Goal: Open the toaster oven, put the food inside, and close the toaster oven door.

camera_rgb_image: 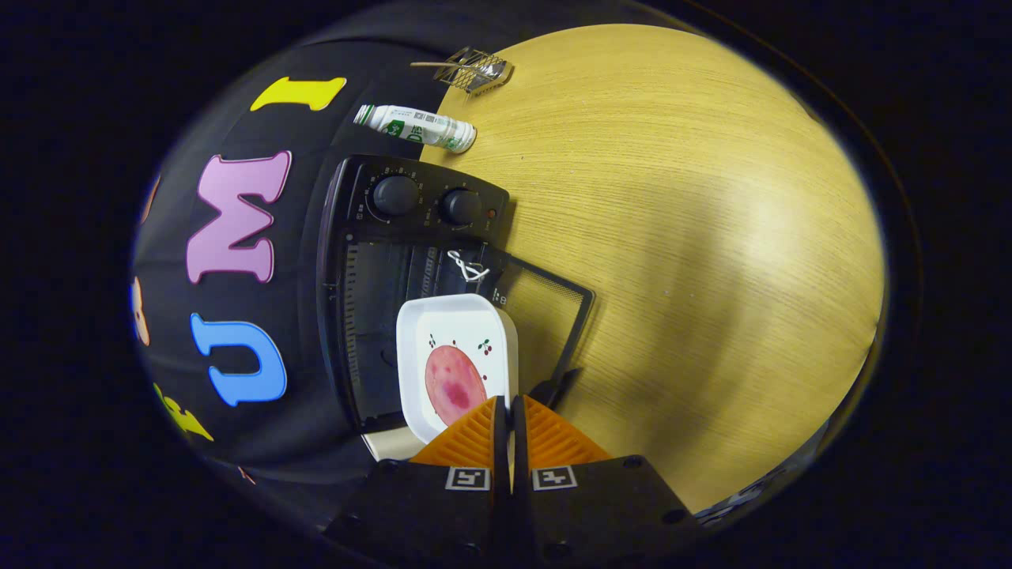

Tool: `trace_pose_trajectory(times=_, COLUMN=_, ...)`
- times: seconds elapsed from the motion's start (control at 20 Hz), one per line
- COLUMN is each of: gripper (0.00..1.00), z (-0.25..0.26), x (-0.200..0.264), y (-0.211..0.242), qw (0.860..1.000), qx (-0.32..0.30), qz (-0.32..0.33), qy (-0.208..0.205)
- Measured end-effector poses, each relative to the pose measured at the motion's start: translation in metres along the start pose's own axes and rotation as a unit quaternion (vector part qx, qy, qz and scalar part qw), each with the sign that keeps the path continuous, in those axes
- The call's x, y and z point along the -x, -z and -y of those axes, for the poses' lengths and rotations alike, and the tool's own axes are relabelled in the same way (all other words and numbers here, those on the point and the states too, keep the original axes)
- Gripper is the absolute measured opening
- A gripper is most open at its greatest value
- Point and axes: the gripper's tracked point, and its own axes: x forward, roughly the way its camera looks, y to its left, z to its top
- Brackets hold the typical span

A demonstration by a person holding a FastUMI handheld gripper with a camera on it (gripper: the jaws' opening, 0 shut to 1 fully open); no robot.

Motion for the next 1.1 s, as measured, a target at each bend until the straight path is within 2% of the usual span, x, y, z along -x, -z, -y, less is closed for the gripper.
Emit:
trace_pose_trajectory(times=0.5, gripper=0.05, z=-0.062, x=-0.073, y=0.016, qw=0.994, qx=-0.092, qz=0.057, qy=-0.007)
trace_pose_trajectory(times=0.75, gripper=0.05, z=-0.088, x=-0.101, y=0.019, qw=0.991, qx=-0.109, qz=0.073, qy=-0.006)
trace_pose_trajectory(times=1.1, gripper=0.05, z=-0.093, x=-0.119, y=0.025, qw=0.989, qx=-0.124, qz=0.08, qy=-0.006)
